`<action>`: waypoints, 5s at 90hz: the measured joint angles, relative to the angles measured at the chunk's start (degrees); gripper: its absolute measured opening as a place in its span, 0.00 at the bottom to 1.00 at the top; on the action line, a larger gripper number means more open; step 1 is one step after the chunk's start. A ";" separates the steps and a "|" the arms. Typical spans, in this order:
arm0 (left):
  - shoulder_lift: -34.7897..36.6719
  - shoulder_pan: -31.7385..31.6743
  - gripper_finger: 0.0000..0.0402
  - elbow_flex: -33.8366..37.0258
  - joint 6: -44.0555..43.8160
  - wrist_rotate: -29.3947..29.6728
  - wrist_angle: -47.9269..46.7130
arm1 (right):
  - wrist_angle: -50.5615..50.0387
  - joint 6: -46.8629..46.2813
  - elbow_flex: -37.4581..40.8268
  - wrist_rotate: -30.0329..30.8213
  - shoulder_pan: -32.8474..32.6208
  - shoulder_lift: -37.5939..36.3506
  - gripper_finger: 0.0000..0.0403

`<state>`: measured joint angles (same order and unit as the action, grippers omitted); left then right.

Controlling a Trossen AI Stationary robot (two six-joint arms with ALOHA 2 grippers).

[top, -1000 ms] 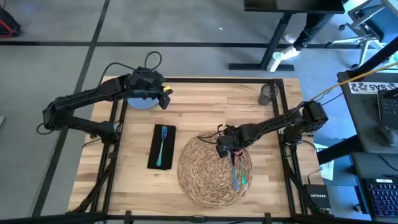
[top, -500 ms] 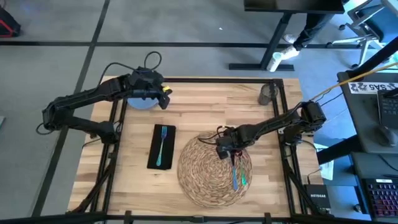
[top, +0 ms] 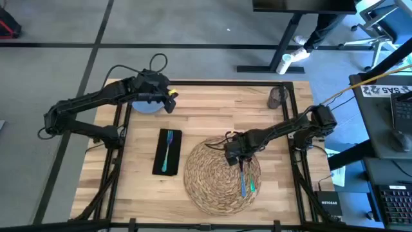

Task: Set table place
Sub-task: Adjust the blue spoon on the brown placemat, then adjust the brown placemat on the center table, then put the blue plate on top of the brown placemat

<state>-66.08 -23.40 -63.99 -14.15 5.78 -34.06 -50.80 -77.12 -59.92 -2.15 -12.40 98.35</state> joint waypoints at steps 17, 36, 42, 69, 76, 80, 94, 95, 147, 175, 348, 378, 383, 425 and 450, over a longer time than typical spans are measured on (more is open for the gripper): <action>-0.02 0.00 0.00 0.00 0.00 0.02 0.01 | 0.14 0.03 0.00 0.00 0.00 0.00 0.00; -0.02 0.00 0.00 0.00 0.00 0.02 0.00 | 2.84 1.09 0.00 0.35 0.00 0.00 0.00; -0.02 0.00 0.00 0.00 0.00 0.07 0.00 | 3.74 1.11 0.00 0.83 0.02 0.00 0.00; -0.02 0.02 0.00 0.00 0.00 0.44 0.02 | 12.52 8.21 -0.02 2.58 0.07 0.00 0.00; -0.02 0.02 0.00 0.00 0.00 0.44 0.04 | 12.34 10.62 -0.05 2.62 0.58 0.00 0.00; -0.02 0.01 0.00 0.00 0.00 0.44 0.07 | 12.47 12.59 0.00 2.62 1.00 0.00 0.00; -0.02 0.00 0.00 0.00 0.00 0.46 0.11 | 17.52 19.35 0.00 4.01 3.96 0.32 0.00; -0.02 0.00 0.00 0.00 0.00 0.46 0.14 | 17.95 19.76 0.00 4.05 4.20 0.40 0.00; -0.02 0.02 0.00 0.00 -1.79 0.46 -0.09 | 21.14 28.35 -0.28 0.90 8.71 7.30 0.00; -0.02 0.11 0.00 0.00 -2.04 0.46 -0.07 | 21.72 32.36 -0.20 2.78 15.02 7.52 0.00; -0.02 0.12 0.00 0.02 -2.19 0.46 0.33 | 27.88 41.36 -3.79 2.46 21.90 6.34 0.00; -0.02 0.11 0.00 0.02 -2.17 0.46 0.46 | 30.18 59.85 -7.15 -17.00 20.07 6.16 0.00; -0.02 0.12 0.00 0.02 -2.19 0.44 0.46 | 29.26 61.59 -7.15 -17.00 19.34 6.16 0.00; -0.02 0.16 0.00 0.02 -3.29 0.44 0.50 | 27.37 62.53 -7.15 -15.63 18.40 8.40 0.00; -0.02 0.28 0.00 0.02 -5.03 1.53 -0.60 | 27.06 62.48 -7.13 -15.40 18.43 8.41 0.00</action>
<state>-66.11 -23.12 -63.96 -19.19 7.31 -34.67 -23.74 -14.64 -67.05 -17.56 6.02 106.76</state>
